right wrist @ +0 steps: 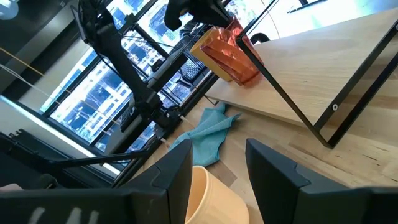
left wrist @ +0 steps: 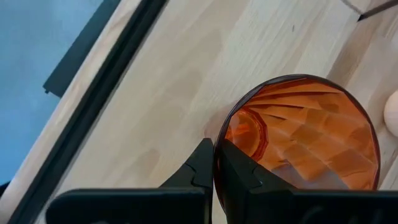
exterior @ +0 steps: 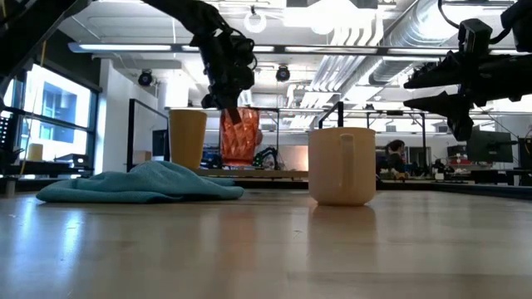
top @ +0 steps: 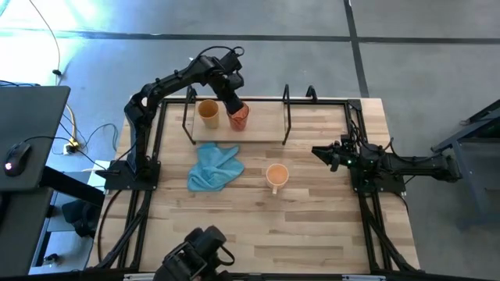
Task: Stack small to large cups/mugs on shelf
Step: Put the brown cup on the shelf
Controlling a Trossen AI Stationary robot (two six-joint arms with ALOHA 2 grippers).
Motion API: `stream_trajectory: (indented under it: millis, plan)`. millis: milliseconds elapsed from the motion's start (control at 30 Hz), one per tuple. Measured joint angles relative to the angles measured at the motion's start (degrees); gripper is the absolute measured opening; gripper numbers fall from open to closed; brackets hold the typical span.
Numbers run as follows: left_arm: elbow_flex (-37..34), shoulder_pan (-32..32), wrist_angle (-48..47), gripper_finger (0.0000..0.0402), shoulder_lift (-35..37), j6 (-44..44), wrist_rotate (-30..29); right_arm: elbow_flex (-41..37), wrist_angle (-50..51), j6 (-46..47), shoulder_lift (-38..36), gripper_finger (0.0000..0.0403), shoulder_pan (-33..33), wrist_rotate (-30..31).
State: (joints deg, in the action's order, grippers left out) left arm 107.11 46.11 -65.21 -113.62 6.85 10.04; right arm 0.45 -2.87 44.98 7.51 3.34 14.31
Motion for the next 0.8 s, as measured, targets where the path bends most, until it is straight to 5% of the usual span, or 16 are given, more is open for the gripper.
stream_trajectory:
  millis: [800]
  plan:
    - [0.07,0.0,2.25,0.0,-1.79,0.35,-0.66,0.02,0.02,0.19,-0.02,0.014,-0.01,-0.2]
